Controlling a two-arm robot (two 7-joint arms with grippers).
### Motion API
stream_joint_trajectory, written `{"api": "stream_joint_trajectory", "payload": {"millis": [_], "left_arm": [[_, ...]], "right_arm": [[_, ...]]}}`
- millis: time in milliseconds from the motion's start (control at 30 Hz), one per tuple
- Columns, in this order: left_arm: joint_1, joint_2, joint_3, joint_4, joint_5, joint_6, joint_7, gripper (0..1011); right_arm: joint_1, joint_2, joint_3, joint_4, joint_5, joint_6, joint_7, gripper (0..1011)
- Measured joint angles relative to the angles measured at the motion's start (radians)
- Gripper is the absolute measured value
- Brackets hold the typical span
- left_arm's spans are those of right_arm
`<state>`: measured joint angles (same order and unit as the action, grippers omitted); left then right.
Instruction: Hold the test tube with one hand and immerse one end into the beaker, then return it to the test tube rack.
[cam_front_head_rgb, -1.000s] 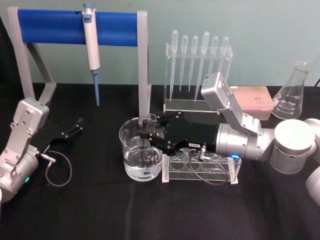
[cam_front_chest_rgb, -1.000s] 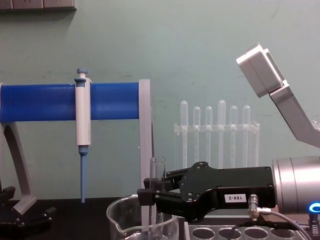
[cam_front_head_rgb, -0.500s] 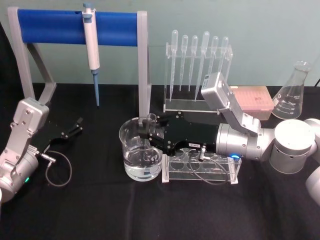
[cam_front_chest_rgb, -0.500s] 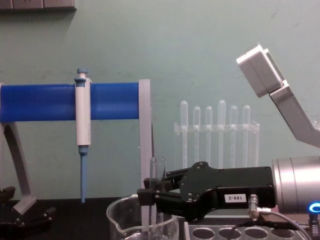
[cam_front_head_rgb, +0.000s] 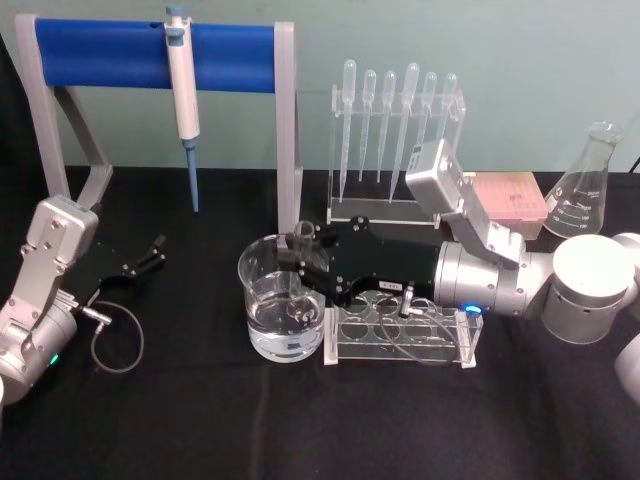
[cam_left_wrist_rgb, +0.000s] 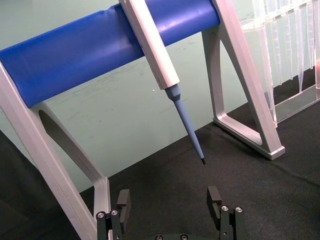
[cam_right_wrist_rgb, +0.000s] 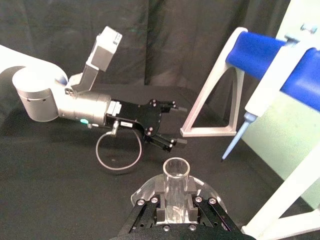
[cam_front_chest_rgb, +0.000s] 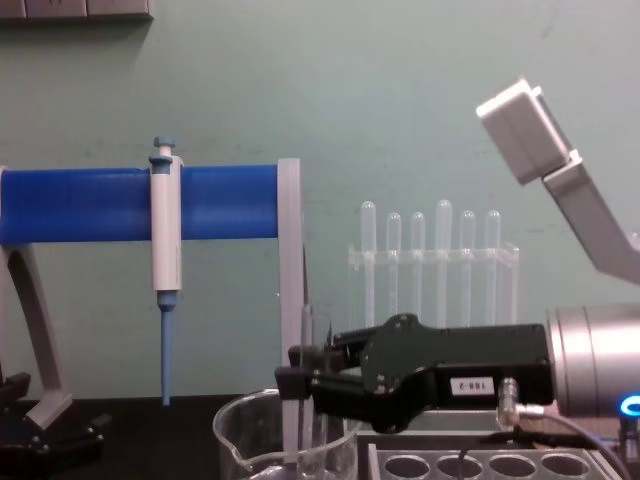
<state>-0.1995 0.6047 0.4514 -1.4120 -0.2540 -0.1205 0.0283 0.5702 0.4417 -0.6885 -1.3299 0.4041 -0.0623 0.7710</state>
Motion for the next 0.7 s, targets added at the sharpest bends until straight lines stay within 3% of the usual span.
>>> {"api": "stream_joint_trajectory", "payload": {"millis": [267,700], "left_arm": [[0.0,0.0,0.0,0.0,0.0,0.0,0.0,1000],[0.0,0.0,0.0,0.0,0.0,0.0,0.0,1000]], "right_arm": [[0.002,0.019,0.031,-0.058,0.029,0.018,0.0,238],[0.011,0.072,0.085,-0.156,0.116,0.053,0.009,238]]}}
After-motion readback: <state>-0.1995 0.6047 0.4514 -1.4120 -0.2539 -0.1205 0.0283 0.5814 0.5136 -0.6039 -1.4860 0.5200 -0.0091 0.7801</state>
